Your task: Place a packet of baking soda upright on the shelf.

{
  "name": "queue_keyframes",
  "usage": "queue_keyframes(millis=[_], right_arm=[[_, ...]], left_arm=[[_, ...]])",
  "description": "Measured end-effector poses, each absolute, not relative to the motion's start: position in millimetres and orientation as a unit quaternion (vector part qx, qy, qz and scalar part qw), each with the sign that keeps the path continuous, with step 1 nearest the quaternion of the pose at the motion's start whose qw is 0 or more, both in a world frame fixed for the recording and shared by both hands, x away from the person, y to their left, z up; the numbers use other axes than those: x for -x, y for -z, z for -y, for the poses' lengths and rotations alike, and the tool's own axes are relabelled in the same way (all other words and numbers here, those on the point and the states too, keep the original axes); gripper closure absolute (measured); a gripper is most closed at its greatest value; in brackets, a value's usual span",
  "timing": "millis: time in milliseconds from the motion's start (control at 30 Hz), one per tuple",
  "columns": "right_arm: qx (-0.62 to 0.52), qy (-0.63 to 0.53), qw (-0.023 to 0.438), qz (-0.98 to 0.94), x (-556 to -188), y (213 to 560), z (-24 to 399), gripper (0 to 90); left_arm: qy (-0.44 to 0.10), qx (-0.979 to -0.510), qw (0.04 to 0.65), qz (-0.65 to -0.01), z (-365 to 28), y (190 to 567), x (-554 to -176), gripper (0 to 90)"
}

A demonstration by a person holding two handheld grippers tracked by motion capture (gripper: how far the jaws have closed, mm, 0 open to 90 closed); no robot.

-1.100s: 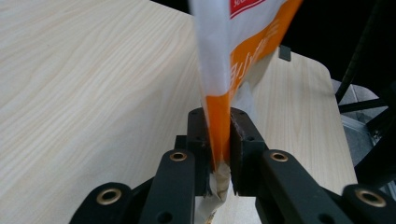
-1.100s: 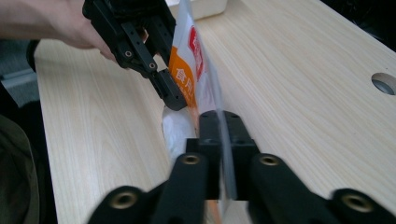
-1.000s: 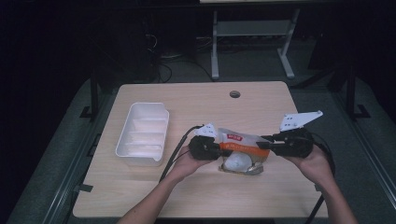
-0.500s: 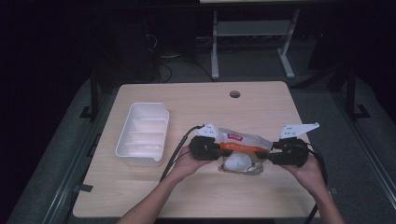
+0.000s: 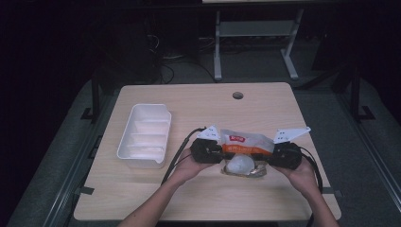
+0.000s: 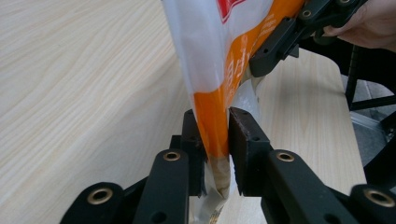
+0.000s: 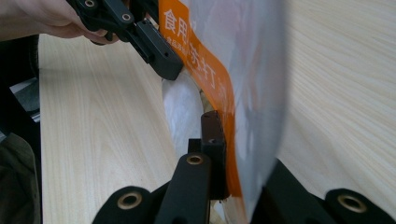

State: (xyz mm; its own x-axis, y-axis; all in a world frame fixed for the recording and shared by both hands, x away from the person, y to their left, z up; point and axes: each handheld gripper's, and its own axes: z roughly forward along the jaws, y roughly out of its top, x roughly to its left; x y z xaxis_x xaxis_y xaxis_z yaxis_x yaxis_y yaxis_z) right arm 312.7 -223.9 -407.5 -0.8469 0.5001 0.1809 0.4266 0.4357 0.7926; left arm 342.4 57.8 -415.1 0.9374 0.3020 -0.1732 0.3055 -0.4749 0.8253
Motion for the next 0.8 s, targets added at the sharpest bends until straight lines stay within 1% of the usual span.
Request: queue_keyframes(millis=[67, 200, 300, 333, 400, 433, 467, 633, 800], right_arm=[[-0.275, -0.457, 0.038, -0.845, -312.3, 407.0, 224.6, 89.7], [-0.275, -0.459, 0.037, -0.844, -311.4, 405.4, 226.5, 89.8], [-0.275, -0.46, 0.043, -0.843, -309.8, 402.4, 228.3, 89.8], [-0.275, -0.46, 0.043, -0.843, -309.8, 402.4, 228.3, 89.8], [-0.276, -0.459, 0.049, -0.843, -308.9, 399.7, 230.1, 89.8], [-0.278, -0.458, 0.051, -0.843, -308.7, 398.2, 231.3, 89.8], [-0.28, -0.457, 0.056, -0.843, -308.7, 395.1, 233.9, 89.8], [-0.285, -0.454, 0.068, -0.842, -308.7, 386.1, 239.6, 89.8], [-0.291, -0.45, 0.069, -0.841, -310.8, 381.0, 241.4, 89.8]], left_arm=[[-0.001, -0.86, 0.479, -0.177, -59.2, 414.9, -341.5, 69.4], [-0.015, -0.861, 0.474, -0.182, -64.4, 415.6, -337.9, 62.0], [-0.015, -0.859, 0.477, -0.185, -68.4, 416.1, -336.0, 57.3], [-0.016, -0.858, 0.478, -0.188, -70.2, 416.1, -334.5, 57.3], [-0.024, -0.86, 0.475, -0.188, -73.4, 415.9, -331.2, 50.8], [-0.029, -0.859, 0.475, -0.191, -74.9, 415.9, -328.9, 50.8], [-0.028, -0.859, 0.473, -0.195, -78.0, 415.3, -324.7, 44.3], [-0.041, -0.862, 0.469, -0.191, -86.0, 415.2, -312.0, 40.7], [-0.05, -0.865, 0.462, -0.189, -91.2, 418.1, -303.1, 37.5]])
